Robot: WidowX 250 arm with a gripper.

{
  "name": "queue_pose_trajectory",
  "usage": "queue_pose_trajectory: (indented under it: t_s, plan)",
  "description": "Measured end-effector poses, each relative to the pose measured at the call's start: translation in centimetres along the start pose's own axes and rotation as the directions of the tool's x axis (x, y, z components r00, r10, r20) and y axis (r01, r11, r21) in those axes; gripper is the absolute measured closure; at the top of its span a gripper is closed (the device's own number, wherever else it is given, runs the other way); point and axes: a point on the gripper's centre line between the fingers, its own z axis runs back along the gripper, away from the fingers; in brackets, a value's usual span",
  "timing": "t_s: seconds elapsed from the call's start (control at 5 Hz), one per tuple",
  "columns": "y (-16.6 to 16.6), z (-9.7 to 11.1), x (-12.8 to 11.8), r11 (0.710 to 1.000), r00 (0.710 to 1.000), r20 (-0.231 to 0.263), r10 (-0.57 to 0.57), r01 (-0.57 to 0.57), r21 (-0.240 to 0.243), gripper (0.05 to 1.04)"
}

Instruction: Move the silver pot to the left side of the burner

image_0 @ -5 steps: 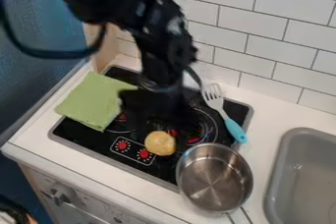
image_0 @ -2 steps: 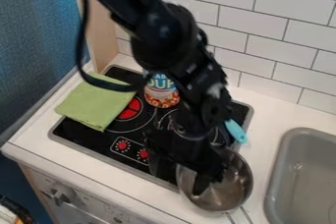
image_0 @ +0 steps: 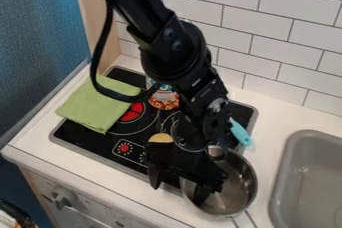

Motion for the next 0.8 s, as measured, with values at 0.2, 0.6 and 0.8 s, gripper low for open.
queue_pose_trajectory:
  t_s: [0.2,0.6,0.8]
  plan:
    - [0.1,-0.5,0.1,1.000,1.000,-0.005,0.019,-0.019,-0.017,0.391]
    - [0.3,-0.2,-0.2,0.998,0.999,0.012,0.031,-0.030,-0.052,0.915]
    - [0.2,0.9,-0.1,0.996,0.999,0.017,0.047,-0.046,-0.075,1.003]
